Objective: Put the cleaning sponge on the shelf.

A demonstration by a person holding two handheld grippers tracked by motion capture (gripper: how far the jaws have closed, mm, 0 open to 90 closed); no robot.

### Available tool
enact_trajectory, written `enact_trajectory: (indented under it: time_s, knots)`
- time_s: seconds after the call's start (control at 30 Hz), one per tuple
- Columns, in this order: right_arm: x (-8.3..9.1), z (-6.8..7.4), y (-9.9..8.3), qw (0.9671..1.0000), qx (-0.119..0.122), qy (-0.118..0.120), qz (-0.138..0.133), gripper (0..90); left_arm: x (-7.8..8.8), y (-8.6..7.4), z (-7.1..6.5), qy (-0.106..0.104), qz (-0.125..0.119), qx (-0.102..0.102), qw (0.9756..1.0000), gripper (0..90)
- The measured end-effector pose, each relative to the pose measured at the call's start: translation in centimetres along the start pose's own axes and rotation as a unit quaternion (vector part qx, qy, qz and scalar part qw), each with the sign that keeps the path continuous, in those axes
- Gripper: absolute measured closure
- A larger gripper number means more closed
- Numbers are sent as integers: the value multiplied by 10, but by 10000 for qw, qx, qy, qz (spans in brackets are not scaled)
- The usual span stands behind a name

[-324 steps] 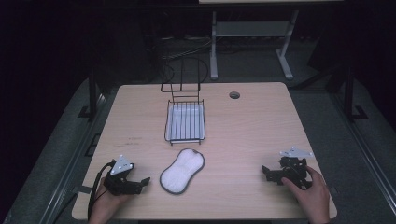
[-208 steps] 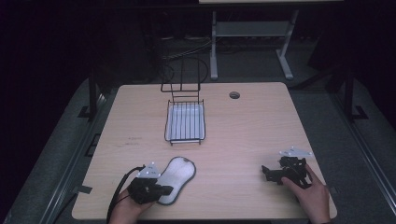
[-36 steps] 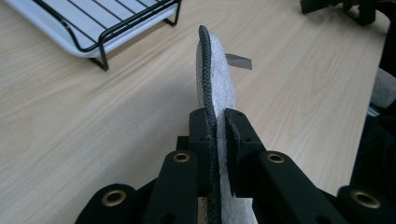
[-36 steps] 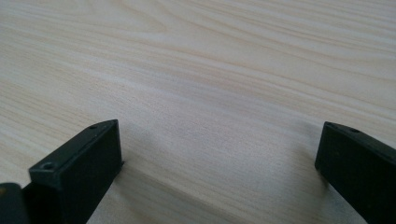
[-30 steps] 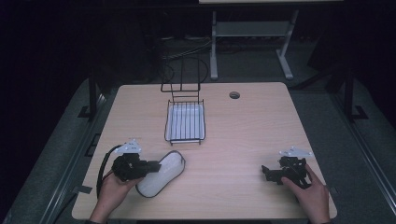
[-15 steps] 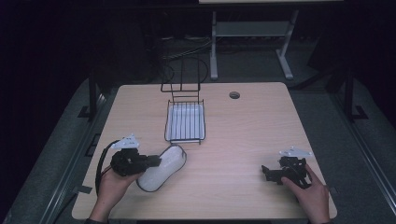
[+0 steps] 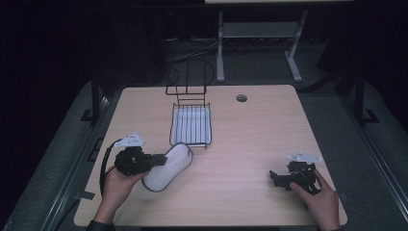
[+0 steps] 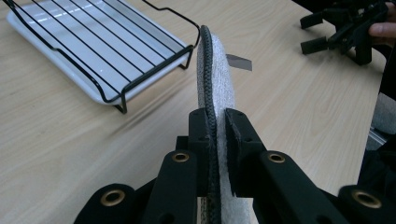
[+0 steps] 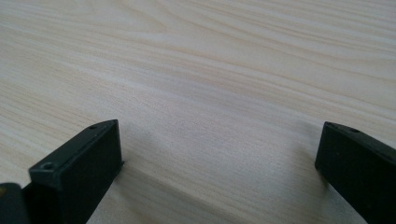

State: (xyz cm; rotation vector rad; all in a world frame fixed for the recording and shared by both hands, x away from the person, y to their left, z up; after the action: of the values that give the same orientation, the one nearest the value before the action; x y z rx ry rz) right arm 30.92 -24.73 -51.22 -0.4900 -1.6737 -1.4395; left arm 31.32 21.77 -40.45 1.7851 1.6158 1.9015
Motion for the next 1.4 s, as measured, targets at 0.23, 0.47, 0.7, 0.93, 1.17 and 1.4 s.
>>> enact_trajectory:
  time_s: [0.23,0.47,0.7,0.93,1.17,1.4]
  knots:
    - [0,0,0,10000,-3,1,-1,1,2,7,5,63,-72,-20,10000,815]
    - [0,0,0,10000,-4,1,-1,0,1,17,12,107,-145,1,9998,816]
    - [0,0,0,10000,-7,-4,-1,0,0,30,21,141,-235,-1,9996,817]
    - [0,0,0,10000,-8,-4,-1,0,-5,44,28,145,-288,16,9995,817]
    - [0,0,0,10000,-6,3,-1,0,-12,55,36,152,-317,44,9994,816]
    - [0,0,0,10000,-8,-3,-4,0,-16,65,42,181,-331,71,9993,816]
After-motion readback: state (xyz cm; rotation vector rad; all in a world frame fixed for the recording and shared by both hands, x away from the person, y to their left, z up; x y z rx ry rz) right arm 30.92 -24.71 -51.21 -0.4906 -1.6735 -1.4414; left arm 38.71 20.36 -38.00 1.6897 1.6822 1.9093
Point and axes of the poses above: each handheld gripper's, and its own axes: x roughly backward along the jaws, y roughly out of its top, z roughly to its left, the point moved 4 cm from there along -x, roughly forward along the jaws, and after that the axes turned 7 degrees about z, right-handed, at the moved point
